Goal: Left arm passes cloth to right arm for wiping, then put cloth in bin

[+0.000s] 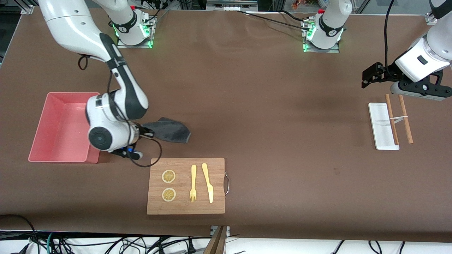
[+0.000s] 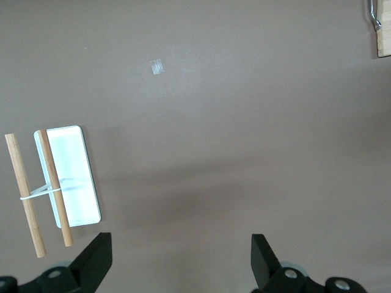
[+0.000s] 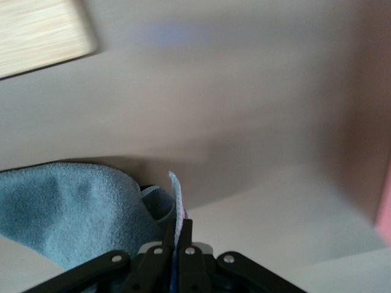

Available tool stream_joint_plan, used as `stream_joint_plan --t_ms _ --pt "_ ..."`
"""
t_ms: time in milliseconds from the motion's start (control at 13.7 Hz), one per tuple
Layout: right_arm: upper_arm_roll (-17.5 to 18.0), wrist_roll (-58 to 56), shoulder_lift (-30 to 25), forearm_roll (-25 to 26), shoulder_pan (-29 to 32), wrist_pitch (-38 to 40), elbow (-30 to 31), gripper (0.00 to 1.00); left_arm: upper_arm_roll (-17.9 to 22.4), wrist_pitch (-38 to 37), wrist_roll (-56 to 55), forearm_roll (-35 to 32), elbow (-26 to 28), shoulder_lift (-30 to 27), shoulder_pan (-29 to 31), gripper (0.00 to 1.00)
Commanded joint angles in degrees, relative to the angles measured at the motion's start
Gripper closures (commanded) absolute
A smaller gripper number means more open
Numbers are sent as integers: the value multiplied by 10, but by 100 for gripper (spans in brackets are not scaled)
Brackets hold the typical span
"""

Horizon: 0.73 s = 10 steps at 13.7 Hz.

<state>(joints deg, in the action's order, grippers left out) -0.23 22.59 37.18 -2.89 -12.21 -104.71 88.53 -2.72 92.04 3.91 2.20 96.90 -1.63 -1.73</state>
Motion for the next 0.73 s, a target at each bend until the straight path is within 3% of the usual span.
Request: stream_joint_plan --t_ms 0,293,512,659 --pt "-25 -70 -34 -1 9 33 9 100 0 -9 11 -18 -9 4 0 0" --pt "-26 -111 -123 0 45 165 -32 100 0 -10 11 -18 -9 4 0 0" --pt "-28 -166 -152 15 80 273 -84 100 1 -10 11 -18 -9 4 1 0" --pt "-49 -228 -158 45 90 318 -114 100 0 -9 11 -18 -9 4 1 0"
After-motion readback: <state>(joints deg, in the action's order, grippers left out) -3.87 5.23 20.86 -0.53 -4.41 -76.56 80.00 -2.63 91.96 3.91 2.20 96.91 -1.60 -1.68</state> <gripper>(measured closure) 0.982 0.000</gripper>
